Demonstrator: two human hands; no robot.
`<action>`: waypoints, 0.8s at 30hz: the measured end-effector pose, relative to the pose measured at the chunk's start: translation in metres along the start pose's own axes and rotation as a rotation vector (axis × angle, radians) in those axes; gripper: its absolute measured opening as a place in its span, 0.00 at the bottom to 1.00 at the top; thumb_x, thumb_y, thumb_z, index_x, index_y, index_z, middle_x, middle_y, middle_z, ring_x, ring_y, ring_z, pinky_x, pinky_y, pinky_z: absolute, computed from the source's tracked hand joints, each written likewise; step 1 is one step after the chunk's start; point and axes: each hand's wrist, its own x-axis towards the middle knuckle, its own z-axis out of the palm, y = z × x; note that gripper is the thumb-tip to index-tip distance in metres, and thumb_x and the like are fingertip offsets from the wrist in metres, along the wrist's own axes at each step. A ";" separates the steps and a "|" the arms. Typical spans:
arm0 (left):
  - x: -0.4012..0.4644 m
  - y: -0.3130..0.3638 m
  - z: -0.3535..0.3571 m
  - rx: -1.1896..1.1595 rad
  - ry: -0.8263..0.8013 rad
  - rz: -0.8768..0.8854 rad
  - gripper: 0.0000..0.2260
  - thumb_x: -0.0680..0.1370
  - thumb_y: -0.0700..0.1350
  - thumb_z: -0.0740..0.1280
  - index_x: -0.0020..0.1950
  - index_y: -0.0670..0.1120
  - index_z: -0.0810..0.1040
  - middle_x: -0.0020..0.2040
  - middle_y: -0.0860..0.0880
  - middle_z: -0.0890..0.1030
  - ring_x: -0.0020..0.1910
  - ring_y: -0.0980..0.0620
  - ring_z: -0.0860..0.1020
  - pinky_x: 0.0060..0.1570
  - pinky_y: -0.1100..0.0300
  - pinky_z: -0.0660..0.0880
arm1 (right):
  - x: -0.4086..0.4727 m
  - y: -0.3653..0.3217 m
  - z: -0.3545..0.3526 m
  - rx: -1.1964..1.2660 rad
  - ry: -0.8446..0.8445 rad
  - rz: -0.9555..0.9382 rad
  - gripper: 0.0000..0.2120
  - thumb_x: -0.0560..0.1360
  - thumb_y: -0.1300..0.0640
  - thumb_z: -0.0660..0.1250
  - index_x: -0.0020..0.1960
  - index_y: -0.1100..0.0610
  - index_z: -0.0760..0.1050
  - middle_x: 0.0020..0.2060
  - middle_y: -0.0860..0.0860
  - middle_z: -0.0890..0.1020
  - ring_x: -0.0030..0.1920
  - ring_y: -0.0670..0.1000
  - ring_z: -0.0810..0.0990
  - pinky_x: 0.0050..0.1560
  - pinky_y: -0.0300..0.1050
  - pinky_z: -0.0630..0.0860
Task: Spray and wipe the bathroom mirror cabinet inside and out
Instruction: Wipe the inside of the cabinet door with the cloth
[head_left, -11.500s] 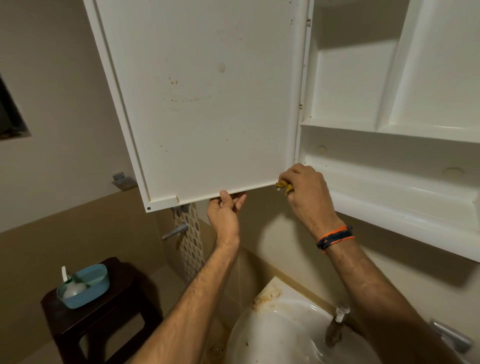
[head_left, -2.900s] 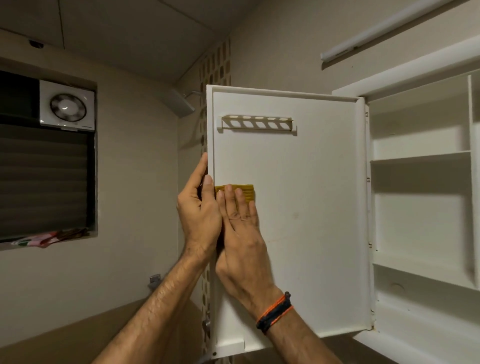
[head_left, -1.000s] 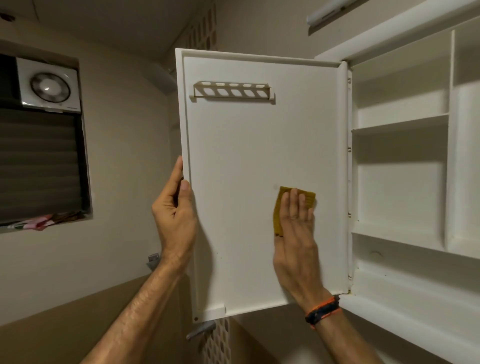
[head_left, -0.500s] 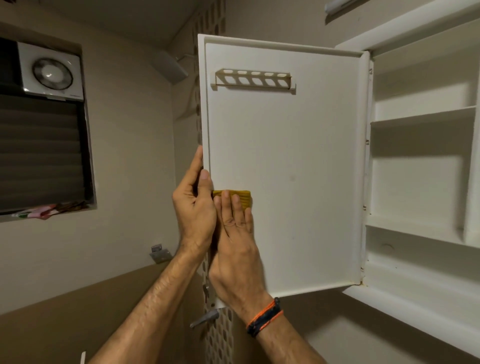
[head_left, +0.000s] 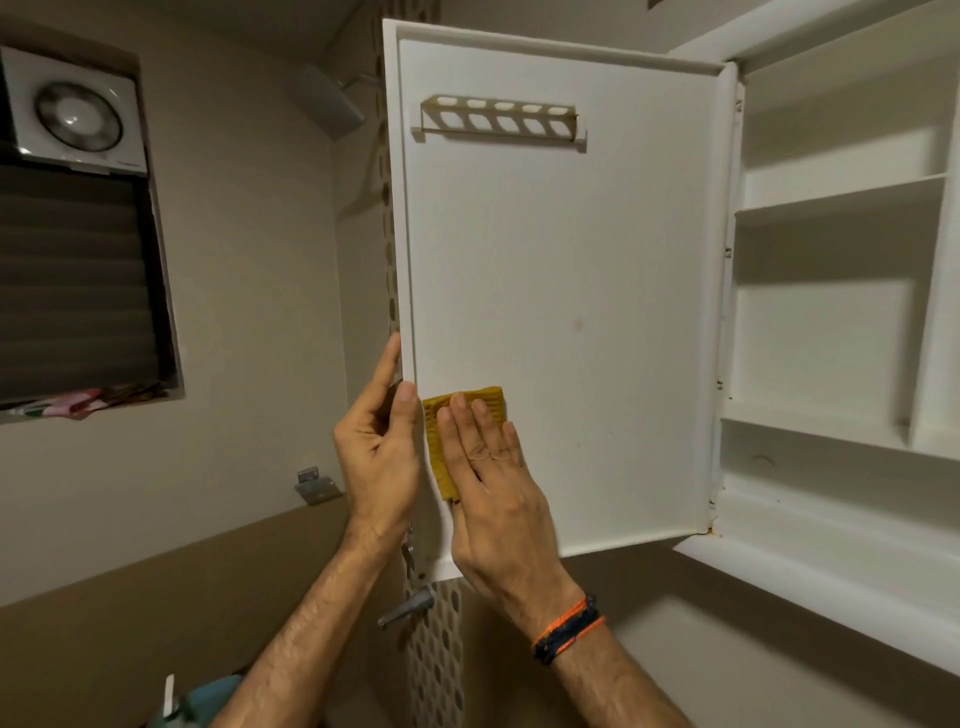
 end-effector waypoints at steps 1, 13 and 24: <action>0.000 0.000 0.000 0.004 -0.004 0.007 0.20 0.81 0.34 0.61 0.73 0.42 0.68 0.70 0.48 0.73 0.68 0.52 0.73 0.64 0.58 0.73 | -0.002 0.006 -0.002 -0.006 0.006 0.009 0.34 0.74 0.61 0.56 0.79 0.61 0.52 0.79 0.55 0.52 0.79 0.54 0.49 0.78 0.54 0.49; -0.002 0.001 0.002 0.044 0.012 0.034 0.20 0.81 0.34 0.61 0.73 0.44 0.66 0.69 0.51 0.74 0.67 0.55 0.74 0.63 0.63 0.73 | -0.031 0.106 -0.041 -0.079 0.063 0.226 0.33 0.75 0.61 0.51 0.79 0.60 0.49 0.79 0.55 0.51 0.79 0.55 0.48 0.78 0.56 0.49; -0.005 0.002 0.005 0.093 0.042 0.027 0.19 0.82 0.36 0.60 0.73 0.45 0.66 0.70 0.54 0.73 0.69 0.54 0.72 0.69 0.49 0.70 | -0.051 0.149 -0.062 -0.056 0.069 0.334 0.33 0.76 0.63 0.52 0.80 0.58 0.46 0.80 0.50 0.48 0.79 0.51 0.46 0.77 0.57 0.54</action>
